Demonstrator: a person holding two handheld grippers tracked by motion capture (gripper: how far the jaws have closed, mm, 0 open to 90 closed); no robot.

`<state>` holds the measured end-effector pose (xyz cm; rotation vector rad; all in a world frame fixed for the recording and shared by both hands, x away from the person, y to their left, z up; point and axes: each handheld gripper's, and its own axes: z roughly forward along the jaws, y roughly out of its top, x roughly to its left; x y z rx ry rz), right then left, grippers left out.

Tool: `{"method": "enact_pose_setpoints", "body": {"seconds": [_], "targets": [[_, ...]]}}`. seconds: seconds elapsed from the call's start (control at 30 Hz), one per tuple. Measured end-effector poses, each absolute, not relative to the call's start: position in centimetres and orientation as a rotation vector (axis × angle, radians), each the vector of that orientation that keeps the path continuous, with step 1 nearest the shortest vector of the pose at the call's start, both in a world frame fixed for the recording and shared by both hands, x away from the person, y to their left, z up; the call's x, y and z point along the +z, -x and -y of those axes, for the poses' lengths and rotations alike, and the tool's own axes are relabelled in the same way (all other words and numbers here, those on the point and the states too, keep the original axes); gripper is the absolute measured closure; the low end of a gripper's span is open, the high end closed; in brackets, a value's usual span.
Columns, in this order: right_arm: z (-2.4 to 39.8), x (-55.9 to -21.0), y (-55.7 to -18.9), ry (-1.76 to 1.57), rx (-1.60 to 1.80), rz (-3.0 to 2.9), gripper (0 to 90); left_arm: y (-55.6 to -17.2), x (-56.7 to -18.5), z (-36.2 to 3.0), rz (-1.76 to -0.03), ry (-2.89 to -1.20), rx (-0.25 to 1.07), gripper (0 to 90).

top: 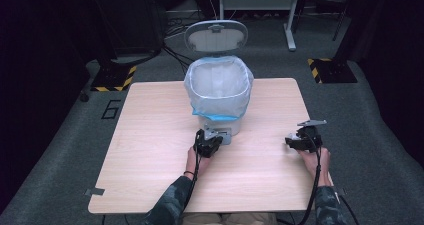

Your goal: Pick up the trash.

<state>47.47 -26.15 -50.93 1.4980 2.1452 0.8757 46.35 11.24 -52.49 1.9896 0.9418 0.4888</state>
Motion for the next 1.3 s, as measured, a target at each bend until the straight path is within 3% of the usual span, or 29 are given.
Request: {"method": "enact_pose_setpoints", "body": {"seconds": [0.03, 0.07, 0.1, 0.27, 0.87, 1.3], "targets": [[26.2, -51.1, -47.5, -1.505, 0.862, -2.157, 55.1, -46.4, -52.5, -11.3, -0.935, -1.997, 0.495, 90.0], [26.2, -51.1, -47.5, -1.505, 0.862, -2.157, 55.1, -46.4, -52.5, -11.3, -0.937, -1.989, 0.489, 90.0], [26.3, -51.1, -47.4, -1.509, 0.889, -2.158, 62.5, -46.4, -52.5, -11.2, -0.939, -1.988, 0.488, 90.0], [26.3, -51.0, -47.4, -1.502, 0.869, -2.163, 73.9, -46.4, -52.5, -11.3, -0.935, -1.996, 0.495, 90.0], [26.3, -49.3, -46.8, -1.459, 0.964, -2.18, 76.9, -46.4, -52.5, -11.3, -0.939, -1.987, 0.484, 90.0], [25.7, -46.0, -46.0, -1.4, 1.033, -2.201, 77.6, -46.3, -52.5, -11.2, -0.955, -1.972, 0.462, 90.0]]}}
